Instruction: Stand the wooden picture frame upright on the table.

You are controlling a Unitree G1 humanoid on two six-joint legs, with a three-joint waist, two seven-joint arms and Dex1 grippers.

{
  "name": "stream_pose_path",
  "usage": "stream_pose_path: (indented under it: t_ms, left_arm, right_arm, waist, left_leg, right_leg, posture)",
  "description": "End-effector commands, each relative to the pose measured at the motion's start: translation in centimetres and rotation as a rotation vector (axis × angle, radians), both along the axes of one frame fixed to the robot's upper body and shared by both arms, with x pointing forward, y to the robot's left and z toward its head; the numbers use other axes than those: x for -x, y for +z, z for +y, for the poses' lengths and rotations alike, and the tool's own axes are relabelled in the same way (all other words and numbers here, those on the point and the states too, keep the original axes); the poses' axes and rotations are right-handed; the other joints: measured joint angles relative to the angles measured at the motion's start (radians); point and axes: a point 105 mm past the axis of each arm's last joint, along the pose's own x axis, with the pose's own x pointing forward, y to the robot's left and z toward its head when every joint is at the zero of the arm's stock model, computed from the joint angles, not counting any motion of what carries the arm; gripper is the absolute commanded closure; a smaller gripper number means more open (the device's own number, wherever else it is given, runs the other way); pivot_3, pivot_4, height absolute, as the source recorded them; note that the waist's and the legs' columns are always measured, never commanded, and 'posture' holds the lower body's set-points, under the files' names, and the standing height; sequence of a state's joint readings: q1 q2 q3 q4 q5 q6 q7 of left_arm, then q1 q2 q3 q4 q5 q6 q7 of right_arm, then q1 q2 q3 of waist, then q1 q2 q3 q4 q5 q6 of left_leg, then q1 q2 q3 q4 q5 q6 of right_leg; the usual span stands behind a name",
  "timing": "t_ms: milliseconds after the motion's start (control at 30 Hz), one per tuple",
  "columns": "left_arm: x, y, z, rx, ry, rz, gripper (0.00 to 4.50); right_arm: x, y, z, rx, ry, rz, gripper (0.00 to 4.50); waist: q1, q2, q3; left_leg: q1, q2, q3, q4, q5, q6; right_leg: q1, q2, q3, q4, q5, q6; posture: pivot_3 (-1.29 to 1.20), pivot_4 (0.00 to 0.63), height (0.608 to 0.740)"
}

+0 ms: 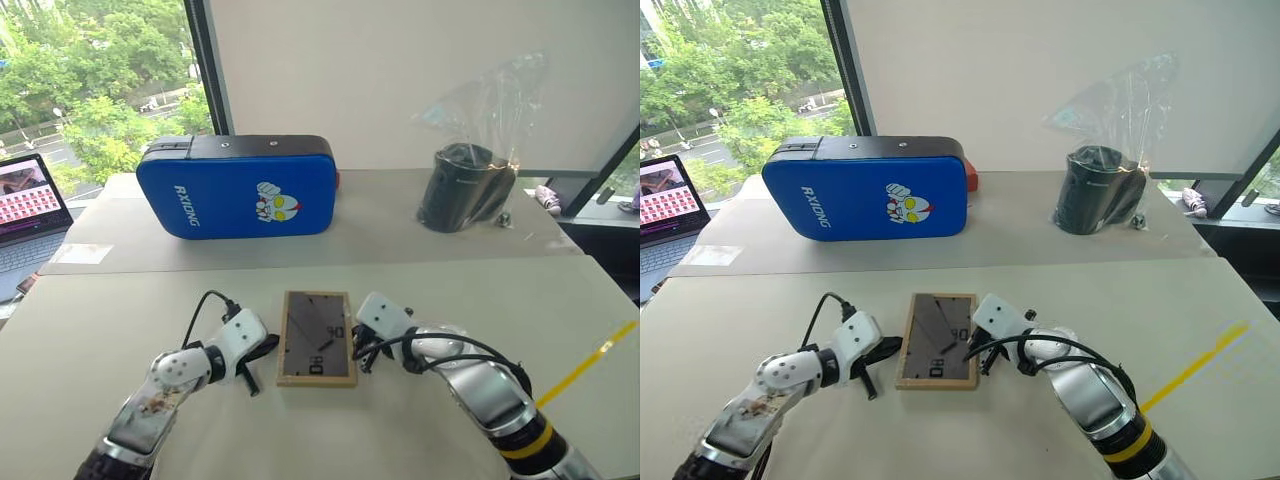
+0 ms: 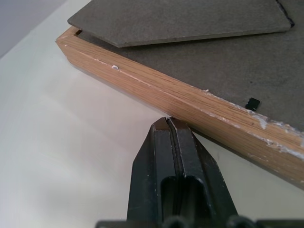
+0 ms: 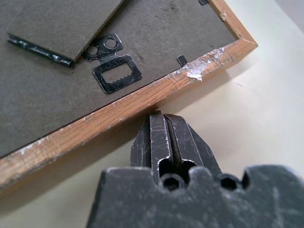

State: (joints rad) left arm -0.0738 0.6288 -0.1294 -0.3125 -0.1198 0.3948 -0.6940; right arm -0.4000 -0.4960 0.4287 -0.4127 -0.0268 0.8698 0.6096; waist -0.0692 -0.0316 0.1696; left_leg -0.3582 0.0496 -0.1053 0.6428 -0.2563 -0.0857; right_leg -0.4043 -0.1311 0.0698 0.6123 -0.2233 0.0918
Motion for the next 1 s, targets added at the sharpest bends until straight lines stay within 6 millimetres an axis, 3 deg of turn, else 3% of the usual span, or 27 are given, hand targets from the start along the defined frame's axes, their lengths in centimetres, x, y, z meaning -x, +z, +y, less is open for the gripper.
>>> stream_pose_path:
  t_ms: [33, 200, 233, 267, 400, 567, 633, 833, 1000]
  left_arm:
    - [1.2, -1.5, 0.7, -0.021, 0.018, 0.064, 4.5]
    - [1.9, -1.4, 3.2, -0.12, 0.004, -0.02, 4.5]
    - [1.9, -0.8, 3.9, -0.151, -0.025, -0.086, 3.99]
    - [1.8, -0.2, 4.6, -0.188, -0.051, -0.141, 3.85]
    - [1.6, 0.8, 6.1, -0.405, -0.249, -0.432, 2.29]
    - [1.8, -0.9, 5.0, -0.627, -0.643, -0.738, 0.52]
    - [1.9, -1.9, 4.4, -0.648, -0.747, -0.774, 0.08]
    - [1.8, -4.1, 1.4, -0.584, -0.92, -0.843, 0.08]
    - [1.7, -4.0, -0.8, -0.495, -0.96, -0.904, 0.08]
  right_arm:
    - [1.1, -0.4, 1.2, -0.012, 0.051, 0.03, 4.47]
    - [0.3, -1.2, -0.5, 0.013, -0.025, 0.05, 4.47]
    - [0.2, -1.4, -1.0, 0.019, -0.038, 0.055, 4.5]
    - [0.2, -1.5, -1.2, 0.018, -0.042, 0.063, 4.5]
    - [0.5, -1.6, -1.7, 0.006, -0.046, 0.081, 4.5]
    - [1.8, -1.1, -0.6, -0.093, -0.01, 0.159, 4.5]
    - [2.0, -1.0, -0.3, -0.12, -0.009, 0.186, 4.5]
    - [2.2, -1.3, -0.1, -0.108, -0.026, 0.211, 4.5]
    - [1.9, -1.1, -0.1, -0.108, -0.047, 0.198, 4.5]
  waist:
    - [0.0, 0.0, 0.0]
    - [-0.001, 0.0, 0.0]
    - [-0.001, 0.0, 0.0]
    - [0.0, 0.0, 0.0]
    - [0.021, 0.001, 0.0]
    - [0.04, 0.0, -0.001]
    - [0.05, 0.005, -0.004]
    - [0.069, 0.02, -0.014]
    - [0.077, 0.026, -0.02]
  left_leg:
    - [0.0, 0.0, 0.0, 0.0, 0.0, 0.0]
    - [0.001, 0.0, 0.0, 0.0, 0.0, 0.0]
    - [0.001, 0.0, 0.0, 0.0, 0.0, 0.0]
    - [0.001, 0.0, 0.0, -0.001, 0.0, 0.0]
    - [0.001, 0.0, 0.0, -0.001, 0.0, 0.0]
    - [0.001, 0.0, 0.0, -0.001, 0.0, 0.0]
    - [0.002, 0.0, 0.0, -0.001, 0.0, 0.0]
    - [0.004, 0.0, 0.0, -0.001, 0.0, 0.0]
    - [0.01, 0.0, 0.0, -0.001, 0.0, 0.0]
  right_leg:
    - [0.0, 0.0, 0.0, 0.0, 0.0, 0.0]
    - [0.0, 0.0, 0.0, 0.0, 0.0, 0.0]
    - [0.0, 0.0, 0.0, 0.0, 0.0, 0.0]
    - [0.0, 0.0, 0.0, 0.0, -0.001, -0.001]
    - [0.0, 0.0, 0.0, -0.001, -0.001, -0.001]
    - [0.001, 0.0, -0.001, -0.001, 0.0, -0.001]
    - [0.003, 0.0, -0.001, -0.002, 0.0, 0.0]
    - [0.006, 0.0, -0.001, -0.002, -0.004, 0.007]
    - [0.014, 0.0, -0.001, -0.003, -0.007, 0.012]
  posture:
    - [0.0, 0.15, 0.74]
    - [0.0, 0.15, 0.74]
    - [0.0, 0.15, 0.74]
    - [0.0, 0.15, 0.74]
    - [0.0, 0.15, 0.74]
    - [0.0, 0.15, 0.74]
    - [0.0, 0.15, 0.74]
    - [0.0, 0.15, 0.74]
    - [0.0, 0.15, 0.74]
